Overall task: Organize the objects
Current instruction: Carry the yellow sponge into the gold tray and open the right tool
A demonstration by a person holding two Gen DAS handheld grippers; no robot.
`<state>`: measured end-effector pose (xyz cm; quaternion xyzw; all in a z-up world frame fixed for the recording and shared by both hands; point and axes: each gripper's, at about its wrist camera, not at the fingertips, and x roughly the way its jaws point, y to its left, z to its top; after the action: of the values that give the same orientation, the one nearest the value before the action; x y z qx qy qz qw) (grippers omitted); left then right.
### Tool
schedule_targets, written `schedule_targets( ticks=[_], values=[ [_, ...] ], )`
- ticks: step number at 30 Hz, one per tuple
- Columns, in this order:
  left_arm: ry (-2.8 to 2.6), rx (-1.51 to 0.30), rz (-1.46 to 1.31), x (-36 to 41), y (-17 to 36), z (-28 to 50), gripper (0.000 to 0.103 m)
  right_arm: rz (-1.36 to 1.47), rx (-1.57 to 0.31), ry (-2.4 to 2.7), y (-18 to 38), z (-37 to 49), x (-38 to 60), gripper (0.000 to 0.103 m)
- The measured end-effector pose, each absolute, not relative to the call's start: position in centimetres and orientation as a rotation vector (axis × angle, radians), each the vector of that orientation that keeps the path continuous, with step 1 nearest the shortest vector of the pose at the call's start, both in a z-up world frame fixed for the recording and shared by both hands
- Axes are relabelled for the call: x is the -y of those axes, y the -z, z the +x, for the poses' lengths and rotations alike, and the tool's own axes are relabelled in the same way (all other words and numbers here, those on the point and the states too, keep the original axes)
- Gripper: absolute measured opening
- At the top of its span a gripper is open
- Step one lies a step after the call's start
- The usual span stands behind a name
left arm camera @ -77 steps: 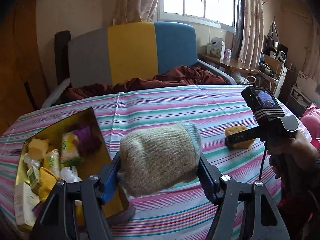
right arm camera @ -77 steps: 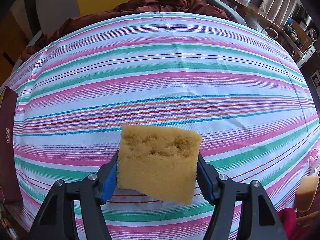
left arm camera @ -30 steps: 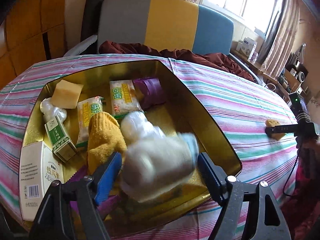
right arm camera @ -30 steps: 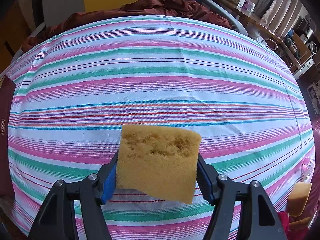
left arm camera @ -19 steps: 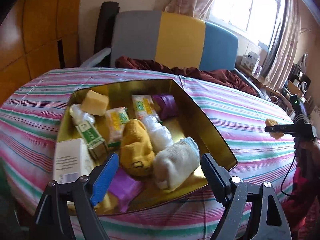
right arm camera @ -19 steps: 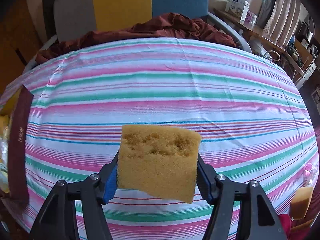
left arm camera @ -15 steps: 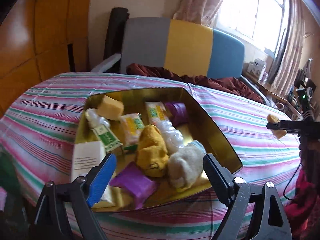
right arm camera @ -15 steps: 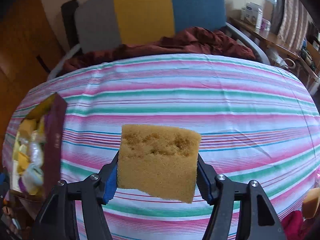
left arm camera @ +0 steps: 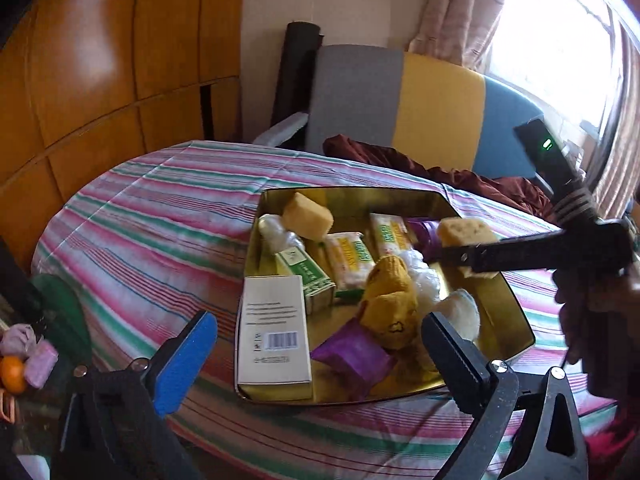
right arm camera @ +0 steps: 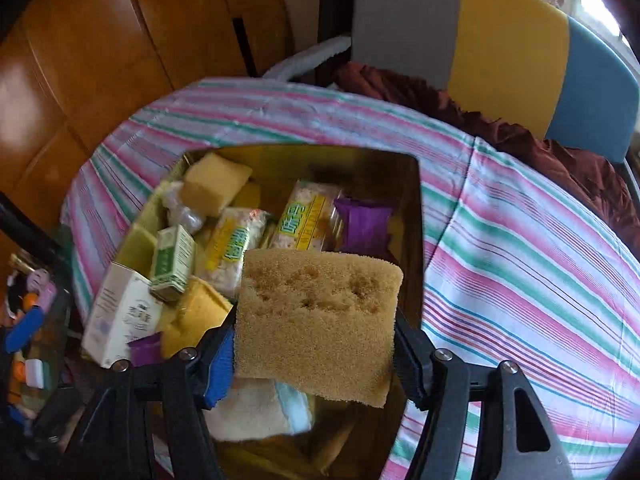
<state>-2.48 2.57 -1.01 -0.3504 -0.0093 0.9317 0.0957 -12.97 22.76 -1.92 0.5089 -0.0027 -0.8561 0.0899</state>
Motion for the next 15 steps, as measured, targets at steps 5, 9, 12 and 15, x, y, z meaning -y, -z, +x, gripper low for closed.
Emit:
schedule_targets(
  ticks=[5,9,12,15],
  values=[
    [-2.793,0.021,-1.058,-2.1,1.1,-2.9,0.103,1.594,-0.017,2.498,4.1,-14.3,-21.8,0.068],
    [-2.806,0.021,-1.068,-2.1,1.1,-3.0,0.103,1.582,-0.003,2.511,4.4,-14.0,-22.3,0.071],
    [-2.814,0.021,-1.058,-2.3,0.9,-3.0,0.103,1.591,0.015,2.511,4.3,-13.9,-22.7,0.080],
    [-2.817,0.021,-1.057,-2.6,0.8,-2.9,0.103,1.571,0.048,2.532,3.9,-13.7,-23.1,0.082]
  ],
)
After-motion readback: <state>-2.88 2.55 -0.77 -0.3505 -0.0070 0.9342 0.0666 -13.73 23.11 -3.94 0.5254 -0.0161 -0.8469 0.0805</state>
